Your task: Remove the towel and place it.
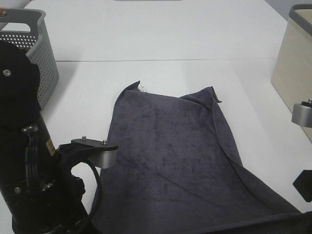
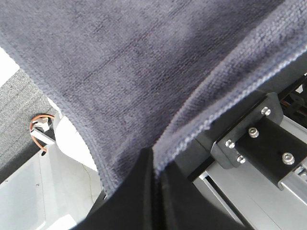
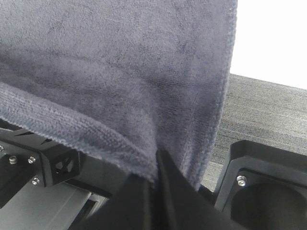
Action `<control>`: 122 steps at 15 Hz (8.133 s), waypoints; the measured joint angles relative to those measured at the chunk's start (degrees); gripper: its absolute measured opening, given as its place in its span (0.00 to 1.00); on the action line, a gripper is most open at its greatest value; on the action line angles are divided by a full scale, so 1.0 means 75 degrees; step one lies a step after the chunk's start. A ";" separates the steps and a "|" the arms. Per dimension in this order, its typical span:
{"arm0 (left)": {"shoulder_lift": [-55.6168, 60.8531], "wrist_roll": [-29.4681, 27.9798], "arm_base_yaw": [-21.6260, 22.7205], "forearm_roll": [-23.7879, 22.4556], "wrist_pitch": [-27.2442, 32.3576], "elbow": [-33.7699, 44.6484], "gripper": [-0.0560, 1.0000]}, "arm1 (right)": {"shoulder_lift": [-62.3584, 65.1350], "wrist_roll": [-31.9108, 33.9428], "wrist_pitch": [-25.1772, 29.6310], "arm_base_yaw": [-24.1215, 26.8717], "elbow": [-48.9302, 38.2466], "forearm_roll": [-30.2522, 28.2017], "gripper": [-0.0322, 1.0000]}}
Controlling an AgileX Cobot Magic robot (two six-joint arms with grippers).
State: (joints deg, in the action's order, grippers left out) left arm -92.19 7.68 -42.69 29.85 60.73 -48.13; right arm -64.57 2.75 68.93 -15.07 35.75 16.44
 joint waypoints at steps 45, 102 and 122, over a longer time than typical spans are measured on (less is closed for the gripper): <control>-0.1627 0.0504 0.3667 -0.2055 -0.0985 -0.4736 0.81 | -0.3163 -0.1589 -0.0504 0.2200 0.5432 0.0397 0.72; -0.8564 0.0252 0.3338 -0.2865 -0.2697 -1.3973 0.08 | -1.0741 -0.2987 -0.2636 0.1597 1.3346 0.1406 0.05; -1.0176 0.0199 0.3338 -0.3568 -0.6486 -1.3965 0.67 | -1.2185 -0.3995 -0.5447 0.1597 1.3346 0.2215 0.65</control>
State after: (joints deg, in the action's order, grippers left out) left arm -168.51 9.17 -17.65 3.09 12.09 -152.87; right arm -155.96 -27.22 28.07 -3.09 135.85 33.06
